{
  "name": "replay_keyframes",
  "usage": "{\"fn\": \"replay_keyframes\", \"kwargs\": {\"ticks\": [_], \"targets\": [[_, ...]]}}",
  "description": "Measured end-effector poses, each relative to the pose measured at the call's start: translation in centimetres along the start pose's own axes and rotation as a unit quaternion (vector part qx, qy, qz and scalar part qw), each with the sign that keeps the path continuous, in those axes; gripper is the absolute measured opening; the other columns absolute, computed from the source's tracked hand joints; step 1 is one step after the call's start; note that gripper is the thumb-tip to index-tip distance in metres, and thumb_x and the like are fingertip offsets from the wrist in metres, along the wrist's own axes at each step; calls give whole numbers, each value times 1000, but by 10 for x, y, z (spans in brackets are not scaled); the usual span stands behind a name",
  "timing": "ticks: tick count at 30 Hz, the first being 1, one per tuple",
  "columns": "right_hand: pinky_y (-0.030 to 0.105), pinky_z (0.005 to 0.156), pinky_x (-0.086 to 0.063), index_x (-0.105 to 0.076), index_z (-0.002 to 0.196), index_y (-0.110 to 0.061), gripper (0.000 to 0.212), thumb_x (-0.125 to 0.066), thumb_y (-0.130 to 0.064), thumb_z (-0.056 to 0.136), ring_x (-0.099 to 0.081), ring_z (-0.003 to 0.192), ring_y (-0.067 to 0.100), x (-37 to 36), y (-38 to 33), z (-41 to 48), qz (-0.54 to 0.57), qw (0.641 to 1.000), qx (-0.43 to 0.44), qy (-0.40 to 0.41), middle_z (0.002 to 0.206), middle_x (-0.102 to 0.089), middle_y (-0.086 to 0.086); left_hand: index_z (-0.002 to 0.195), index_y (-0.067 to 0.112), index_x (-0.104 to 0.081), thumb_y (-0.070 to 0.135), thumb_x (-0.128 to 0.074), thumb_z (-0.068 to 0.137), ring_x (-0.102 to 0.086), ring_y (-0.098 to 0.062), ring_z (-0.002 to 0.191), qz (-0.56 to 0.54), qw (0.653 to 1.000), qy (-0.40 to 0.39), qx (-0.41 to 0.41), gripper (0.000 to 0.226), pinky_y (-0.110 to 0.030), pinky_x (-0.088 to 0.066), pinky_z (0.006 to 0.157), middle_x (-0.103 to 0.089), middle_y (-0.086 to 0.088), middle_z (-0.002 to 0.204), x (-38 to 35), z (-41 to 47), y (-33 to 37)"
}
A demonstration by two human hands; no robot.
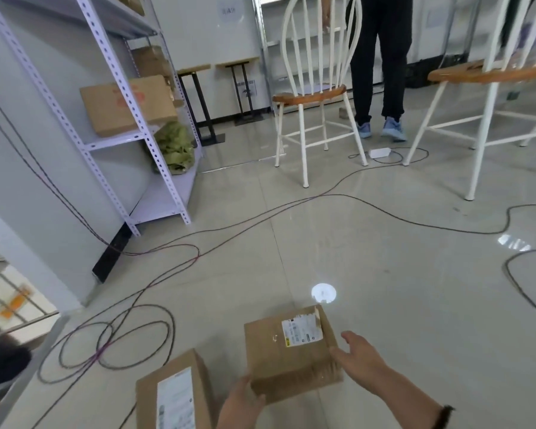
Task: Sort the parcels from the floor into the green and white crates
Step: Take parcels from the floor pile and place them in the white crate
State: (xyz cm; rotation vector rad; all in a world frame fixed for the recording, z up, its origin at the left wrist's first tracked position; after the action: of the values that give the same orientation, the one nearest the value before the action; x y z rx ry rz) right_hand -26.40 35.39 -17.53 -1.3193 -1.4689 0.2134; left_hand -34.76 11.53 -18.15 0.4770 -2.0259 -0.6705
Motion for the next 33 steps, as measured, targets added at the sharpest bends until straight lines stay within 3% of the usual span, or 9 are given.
{"fn": "replay_keyframes", "kwargs": {"ticks": [6, 12, 16, 21, 24, 26, 28, 30, 33], "targets": [[25, 90, -38, -41, 137, -13, 48, -54, -27, 92, -49, 107, 13, -35, 20, 16, 118, 989, -22, -91, 120, -53, -2, 143, 15, -39, 19, -69, 83, -48, -17, 125, -89, 995, -23, 31, 67, -22, -33, 104, -54, -2, 133, -18, 18, -15], [31, 76, -45, -63, 103, -6, 31, -60, -31, 86, -59, 89, 18, -40, 28, 13, 126, 986, -89, -58, 106, -66, 9, 143, 19, -35, 20, -68, 85, -55, -20, 102, -149, 987, -3, 62, 67, -36, -47, 95, -55, 2, 105, -12, 29, -18], [29, 69, -45, -66, 95, -4, 49, -73, -38, 61, -66, 82, 23, -51, 35, -8, 239, 944, -174, -144, 86, -68, 7, 145, 21, -29, 14, -70, 83, -51, -26, 112, -201, 977, 19, 73, 75, -50, -43, 102, -52, -5, 121, -7, 37, -25], [27, 58, -43, -61, 79, 1, 39, -65, -37, 81, -59, 58, 25, -81, 49, -37, 313, 877, -247, -267, 66, -58, 13, 148, 15, -22, 7, -76, 76, -54, -24, 106, -186, 980, 43, 58, 90, -39, -50, 90, -52, -4, 125, -13, 44, -26], [26, 60, -45, -63, 84, -2, 44, -65, -45, 74, -62, 61, 24, -65, 54, -41, 235, 872, -252, -346, 77, -66, 11, 151, 13, -15, -1, -71, 78, -52, -16, 104, -181, 981, 47, 45, 93, -17, -42, 80, -51, -10, 138, -19, 43, -23], [30, 71, -49, -66, 94, -6, 55, -55, -57, 78, -68, 72, 27, -36, 62, -35, 98, 910, -254, -313, 91, -74, 8, 152, 16, -10, 5, -70, 82, -51, -21, 119, -185, 979, 70, 55, 93, -17, -38, 87, -44, -8, 145, -20, 40, -23], [32, 76, -49, -65, 99, -4, 59, -44, -57, 86, -67, 82, 29, -9, 69, -19, 8, 959, -242, -148, 96, -72, 9, 152, 15, -16, 17, -70, 85, -47, -28, 127, -178, 976, 92, 88, 86, -29, -40, 99, -40, -8, 148, -17, 33, -25], [32, 83, -46, -62, 105, -2, 53, -40, -49, 92, -62, 92, 27, -1, 67, -4, -5, 985, -170, 35, 107, -67, 11, 144, 9, -37, 22, -69, 86, -56, -27, 114, -171, 978, 61, 104, 68, -37, -46, 99, -54, -9, 132, -20, 27, -29], [32, 85, -42, -63, 109, -8, 32, -45, -31, 96, -56, 95, 22, -33, 48, -6, 70, 994, -79, 0, 108, -63, 7, 142, 17, -41, 24, -67, 88, -54, -22, 102, -191, 974, -29, 123, 60, -38, -48, 86, -55, -3, 115, -30, 15, -30]]}}
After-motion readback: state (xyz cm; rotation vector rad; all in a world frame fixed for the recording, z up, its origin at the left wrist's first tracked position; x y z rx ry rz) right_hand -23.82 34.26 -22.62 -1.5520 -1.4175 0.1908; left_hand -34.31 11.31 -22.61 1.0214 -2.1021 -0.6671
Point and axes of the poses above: each hand's wrist, its own z-axis towards the middle knuckle, its own x-axis out of the back of the hand, y = z × x, the point moved 4 cm from there along z, towards the middle knuckle
